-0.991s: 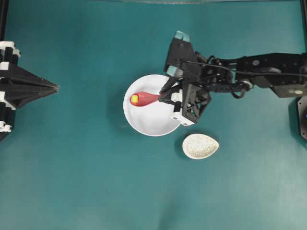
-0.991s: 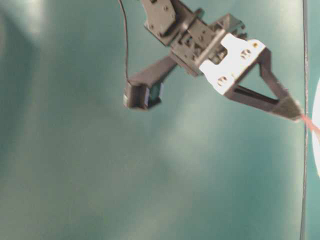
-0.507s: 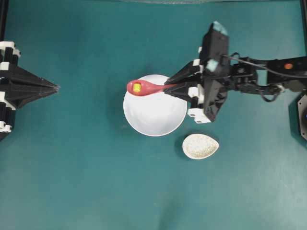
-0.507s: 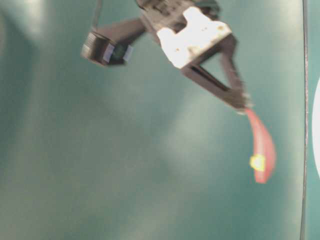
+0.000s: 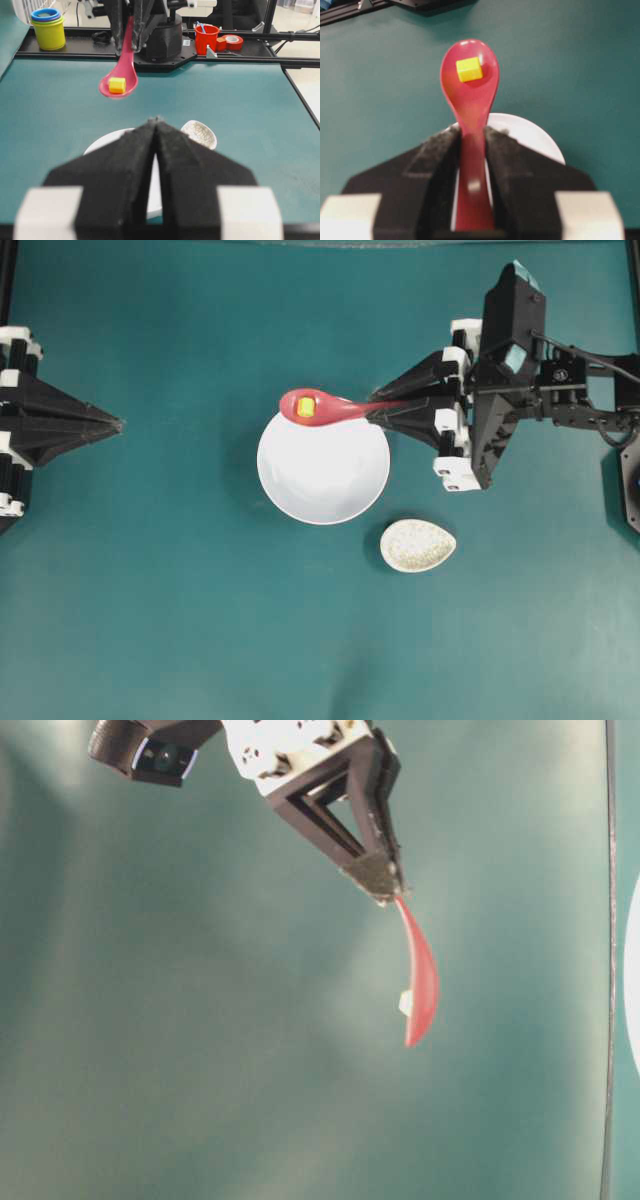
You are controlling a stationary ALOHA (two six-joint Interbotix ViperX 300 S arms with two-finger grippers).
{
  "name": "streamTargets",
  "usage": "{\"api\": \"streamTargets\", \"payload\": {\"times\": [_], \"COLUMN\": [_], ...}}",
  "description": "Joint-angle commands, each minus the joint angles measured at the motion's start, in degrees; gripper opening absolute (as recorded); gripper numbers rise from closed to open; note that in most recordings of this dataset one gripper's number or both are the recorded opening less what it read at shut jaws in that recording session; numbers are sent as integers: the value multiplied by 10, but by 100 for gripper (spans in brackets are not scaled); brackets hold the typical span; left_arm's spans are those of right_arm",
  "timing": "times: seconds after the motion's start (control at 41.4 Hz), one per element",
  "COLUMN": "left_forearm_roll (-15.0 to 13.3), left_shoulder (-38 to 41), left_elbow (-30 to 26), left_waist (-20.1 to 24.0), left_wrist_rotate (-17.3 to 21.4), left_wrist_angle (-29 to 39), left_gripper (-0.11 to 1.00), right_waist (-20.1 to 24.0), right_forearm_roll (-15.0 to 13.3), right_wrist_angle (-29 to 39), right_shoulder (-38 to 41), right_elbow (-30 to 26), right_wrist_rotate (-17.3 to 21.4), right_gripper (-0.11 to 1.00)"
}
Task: Scoop the yellow hexagonal prism block from the bowl with a spoon using the right arm.
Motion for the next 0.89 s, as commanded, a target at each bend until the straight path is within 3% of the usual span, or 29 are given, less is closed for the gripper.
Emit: {"api": "streamTargets", "payload": {"times": [0.0, 0.29, 0.507, 0.87], "left_forearm_roll": [1, 2, 2, 2], "left_shoulder": [4, 4, 4, 3], "left_elbow": [-15, -15, -15, -15], "left_waist": [1, 0, 0, 0], "left_wrist_rotate": [-1, -1, -1, 0], "left_wrist_angle": [-3, -3, -2, 5], "left_gripper": [0, 0, 0, 0], "right_waist": [1, 4, 7, 7], "right_forearm_roll": [0, -4, -31, -46], "right_wrist_angle": [2, 6, 4, 3], "right_shoulder": [-13, -17, -23, -24], "right_elbow": [-7, -10, -10, -11], "right_wrist_rotate": [-2, -6, -8, -8], "right_gripper": [22, 22, 22, 22]}}
